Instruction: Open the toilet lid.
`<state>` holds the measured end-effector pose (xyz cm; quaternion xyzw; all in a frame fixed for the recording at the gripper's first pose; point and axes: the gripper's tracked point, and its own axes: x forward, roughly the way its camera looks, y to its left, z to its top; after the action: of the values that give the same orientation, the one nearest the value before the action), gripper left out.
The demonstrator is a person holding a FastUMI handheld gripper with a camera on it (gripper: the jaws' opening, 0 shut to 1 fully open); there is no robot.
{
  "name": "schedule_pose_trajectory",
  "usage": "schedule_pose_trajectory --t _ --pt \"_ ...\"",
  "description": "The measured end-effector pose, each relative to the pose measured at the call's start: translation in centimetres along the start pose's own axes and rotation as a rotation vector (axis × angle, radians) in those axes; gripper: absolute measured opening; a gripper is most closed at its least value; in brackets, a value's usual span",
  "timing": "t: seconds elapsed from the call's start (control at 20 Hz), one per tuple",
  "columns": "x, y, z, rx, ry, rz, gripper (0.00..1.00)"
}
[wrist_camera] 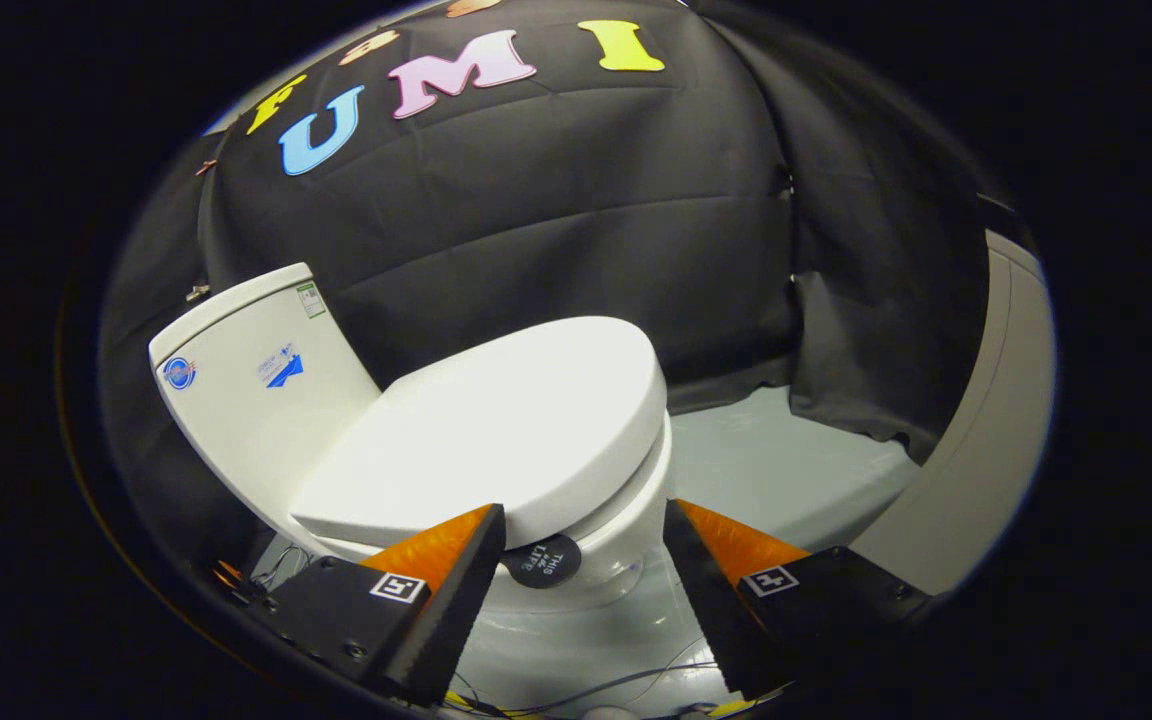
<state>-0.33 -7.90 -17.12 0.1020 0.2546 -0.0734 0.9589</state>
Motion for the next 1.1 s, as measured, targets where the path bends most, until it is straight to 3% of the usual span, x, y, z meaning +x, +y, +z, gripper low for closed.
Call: schedule_pose_trajectory --t 0.2,0.3,0.4,0.45,0.5,0.7,0.95,1.0,1.1 --pt "0.8 -0.5 -2.2 0.102 0.080 0.007 0.97" --pt "1.2 -0.3 -2.7 0.201 0.111 0.033 0.87" --pt "1.6 0.4 -3.5 0.338 0.176 0.070 0.87" --pt "1.9 0.5 -4.5 0.396 0.219 0.071 0.78" --pt "2.0 0.6 -4.5 0.443 0.220 0.087 0.51" --pt "2.4 1.2 -4.9 0.606 0.255 0.140 0.50" --pt "2.9 1.6 -4.8 0.666 0.240 0.169 0.50" --pt "2.6 1.5 -4.4 0.665 0.237 0.167 0.25" --pt "2.7 1.5 -4.4 0.653 0.229 0.178 0.25"
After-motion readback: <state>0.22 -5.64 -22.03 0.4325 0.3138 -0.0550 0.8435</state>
